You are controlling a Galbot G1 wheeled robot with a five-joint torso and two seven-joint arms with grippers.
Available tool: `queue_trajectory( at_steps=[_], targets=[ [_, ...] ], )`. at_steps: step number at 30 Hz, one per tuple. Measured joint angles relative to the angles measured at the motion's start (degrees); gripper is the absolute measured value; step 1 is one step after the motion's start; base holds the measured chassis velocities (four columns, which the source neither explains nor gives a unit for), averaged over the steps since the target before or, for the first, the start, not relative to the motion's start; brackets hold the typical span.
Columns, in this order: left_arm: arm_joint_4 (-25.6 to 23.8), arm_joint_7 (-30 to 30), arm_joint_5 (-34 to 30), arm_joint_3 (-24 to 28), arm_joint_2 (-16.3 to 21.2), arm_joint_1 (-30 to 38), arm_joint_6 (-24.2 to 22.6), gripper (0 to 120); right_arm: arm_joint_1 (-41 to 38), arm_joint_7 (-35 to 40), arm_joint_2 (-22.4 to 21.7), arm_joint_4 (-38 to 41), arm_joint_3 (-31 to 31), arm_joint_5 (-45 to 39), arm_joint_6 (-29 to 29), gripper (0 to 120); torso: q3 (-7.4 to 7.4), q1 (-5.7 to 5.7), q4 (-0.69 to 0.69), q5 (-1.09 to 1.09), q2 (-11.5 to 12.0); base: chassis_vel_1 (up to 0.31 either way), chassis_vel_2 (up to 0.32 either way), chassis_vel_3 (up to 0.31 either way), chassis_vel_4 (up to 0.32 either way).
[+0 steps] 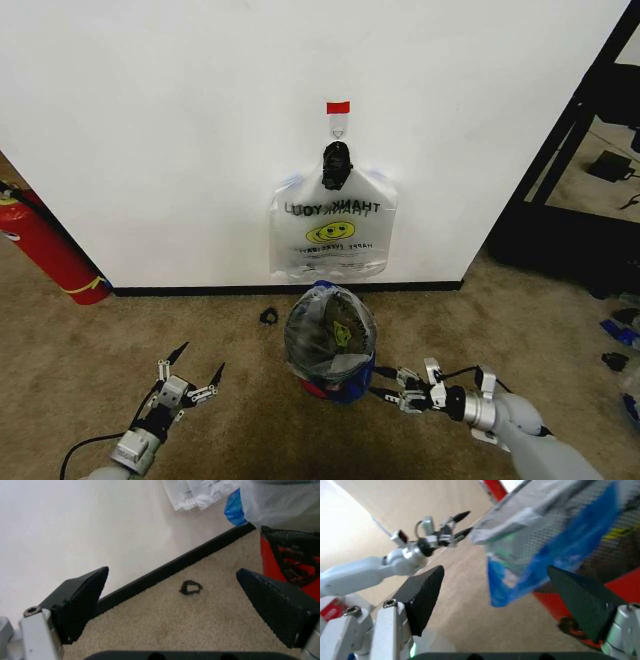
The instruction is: Pick up the garbage bag from the wall and place it over the trash bin.
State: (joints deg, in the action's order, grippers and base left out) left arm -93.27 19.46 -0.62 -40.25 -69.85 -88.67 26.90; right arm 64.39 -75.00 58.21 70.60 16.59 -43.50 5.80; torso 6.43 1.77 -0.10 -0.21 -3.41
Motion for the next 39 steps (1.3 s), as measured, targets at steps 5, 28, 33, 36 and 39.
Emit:
queue_trajectory(
  at_steps=[5, 28, 33, 36, 39],
  targets=[
    [0.23, -0.13, 0.43, 0.16, -0.25, 0.06, -0.05, 100, 0.33, 10.29, 0.57, 0.89, -3.1, -6.55, -3.0, 61, 0.0, 0.0, 0.02, 0.01, 0.0, 0.0, 0.0, 0.0, 0.0],
    [0.46, -0.33, 0.43, -0.07, -0.21, -0.04, -0.09, 100, -1.68, 8.86, 0.41, -1.86, -2.86, -2.96, -2.37, 19, 0.0, 0.0, 0.01, 0.0, 0.0, 0.0, 0.0, 0.0, 0.0],
    [0.55, -0.33, 0.44, -0.06, -0.16, -0.05, -0.09, 100, -1.79, 9.58, 0.44, -2.3, -2.75, -3.2, -2.59, 19, 0.0, 0.0, 0.01, 0.0, 0.0, 0.0, 0.0, 0.0, 0.0],
    [0.56, -0.33, 0.44, -0.06, -0.16, -0.07, -0.09, 100, -1.83, 9.78, 0.45, -2.52, -2.69, -3.32, -2.71, 22, 0.0, 0.0, 0.01, 0.0, 0.0, 0.0, 0.0, 0.0, 0.0],
    [0.57, -0.33, 0.44, -0.09, -0.15, -0.09, -0.09, 100, -2.0, 8.62, 0.36, -3.16, -2.26, -3.16, -2.46, 28, 0.0, 0.0, 0.01, 0.01, 0.0, 0.0, 0.0, 0.0, 0.0]
  ],
)
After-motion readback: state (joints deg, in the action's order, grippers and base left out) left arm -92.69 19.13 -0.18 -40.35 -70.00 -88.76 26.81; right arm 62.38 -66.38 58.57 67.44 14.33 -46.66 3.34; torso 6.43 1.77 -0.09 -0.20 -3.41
